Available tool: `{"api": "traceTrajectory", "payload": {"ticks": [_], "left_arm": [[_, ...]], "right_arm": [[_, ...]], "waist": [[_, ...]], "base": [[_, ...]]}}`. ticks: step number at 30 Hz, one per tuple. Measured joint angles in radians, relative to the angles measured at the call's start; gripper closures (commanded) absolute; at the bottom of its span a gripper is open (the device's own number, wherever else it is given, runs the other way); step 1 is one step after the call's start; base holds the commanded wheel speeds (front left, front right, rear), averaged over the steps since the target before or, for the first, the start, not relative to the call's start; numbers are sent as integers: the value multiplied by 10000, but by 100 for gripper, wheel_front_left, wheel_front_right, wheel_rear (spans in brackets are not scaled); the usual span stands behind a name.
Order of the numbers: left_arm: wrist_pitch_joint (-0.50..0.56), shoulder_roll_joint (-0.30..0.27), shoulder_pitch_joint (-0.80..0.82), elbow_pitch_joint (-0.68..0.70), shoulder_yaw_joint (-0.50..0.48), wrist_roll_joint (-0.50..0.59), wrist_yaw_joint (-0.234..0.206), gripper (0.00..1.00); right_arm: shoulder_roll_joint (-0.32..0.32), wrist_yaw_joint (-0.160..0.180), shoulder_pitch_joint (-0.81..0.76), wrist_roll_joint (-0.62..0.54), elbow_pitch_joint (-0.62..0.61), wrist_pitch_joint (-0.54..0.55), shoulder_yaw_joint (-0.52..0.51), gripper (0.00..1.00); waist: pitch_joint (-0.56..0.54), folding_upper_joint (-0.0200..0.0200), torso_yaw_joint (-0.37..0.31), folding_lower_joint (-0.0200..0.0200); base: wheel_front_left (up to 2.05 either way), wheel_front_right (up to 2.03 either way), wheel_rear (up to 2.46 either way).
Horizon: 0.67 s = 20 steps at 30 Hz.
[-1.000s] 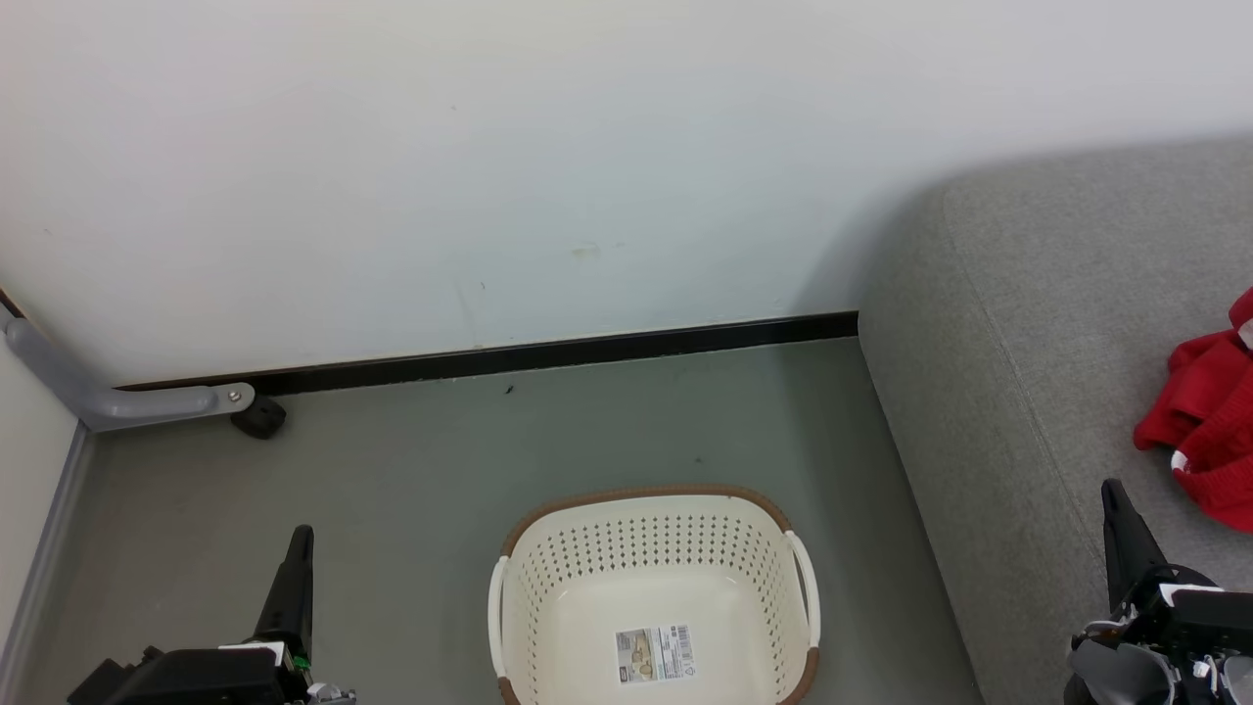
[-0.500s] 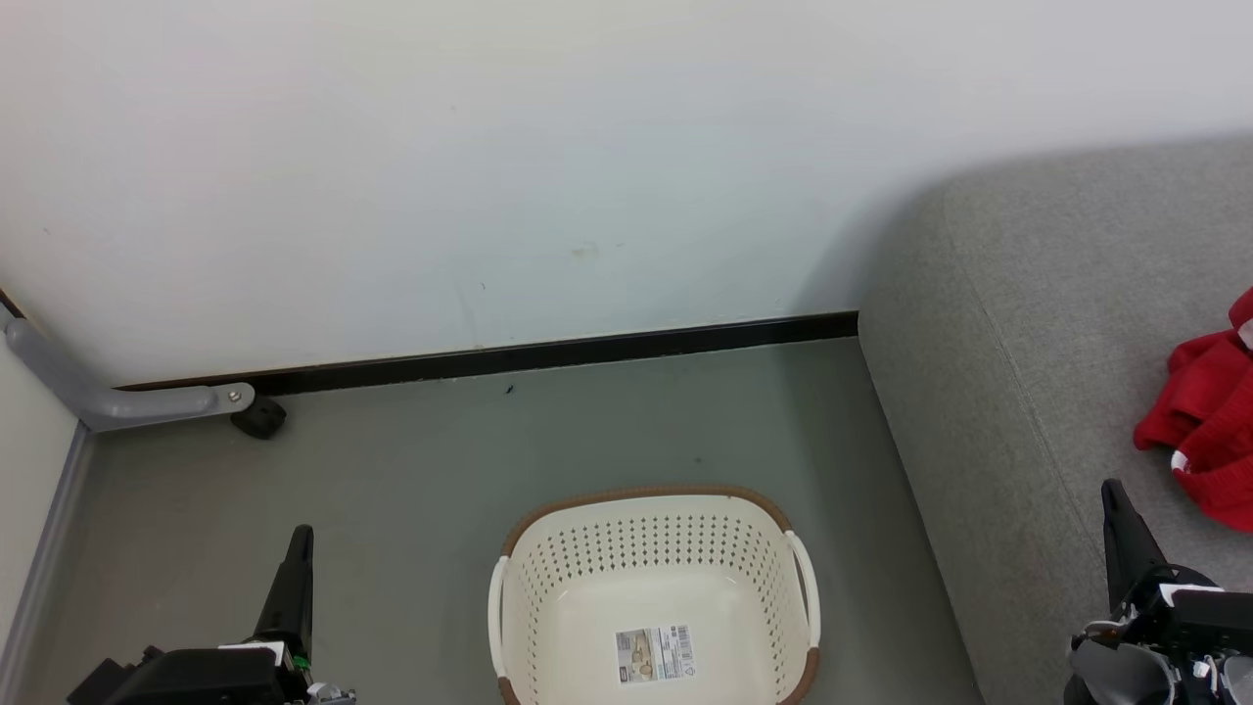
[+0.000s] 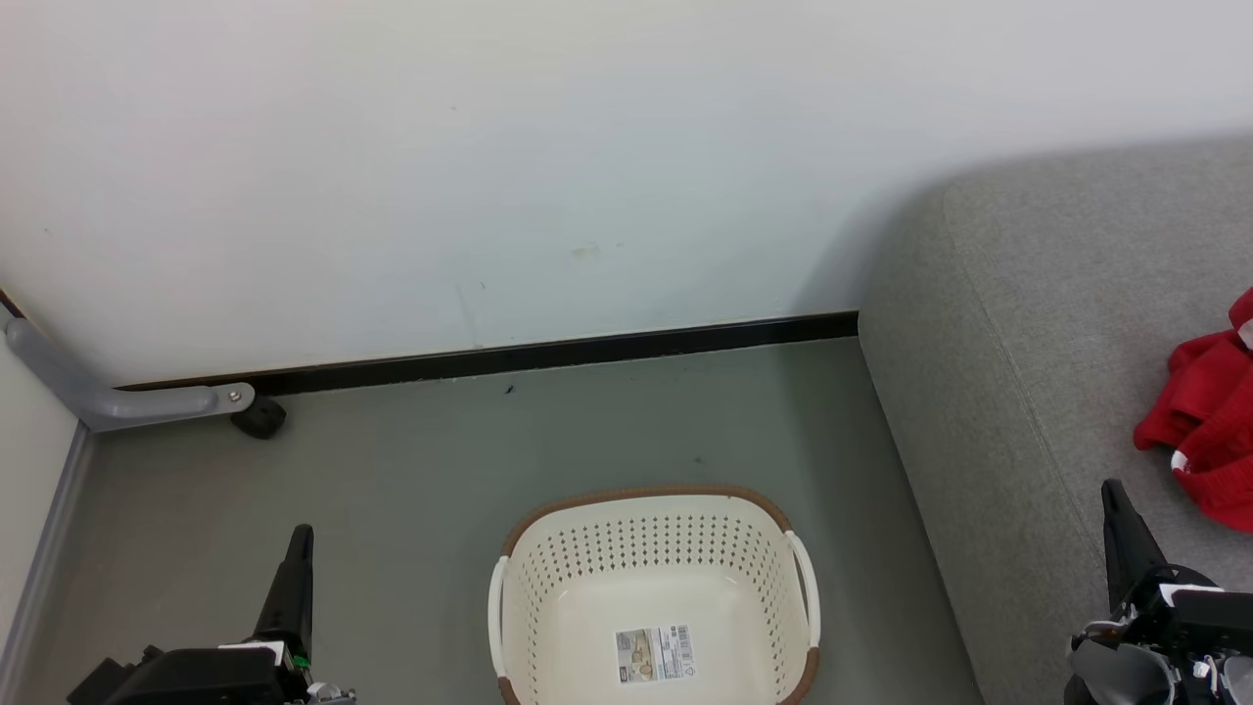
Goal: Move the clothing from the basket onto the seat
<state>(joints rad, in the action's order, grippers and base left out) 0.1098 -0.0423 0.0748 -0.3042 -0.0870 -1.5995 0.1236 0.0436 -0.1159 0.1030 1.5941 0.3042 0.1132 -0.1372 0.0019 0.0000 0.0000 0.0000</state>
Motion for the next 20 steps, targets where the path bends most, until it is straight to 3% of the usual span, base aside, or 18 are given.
{"api": "traceTrajectory", "payload": {"ticks": [20], "left_arm": [[0,0,0,15,0,-2,0,100]], "right_arm": [[0,0,-2,2,-2,0,0,100]], "waist": [[1,0,-1,0]], "base": [[0,0,0]]}}
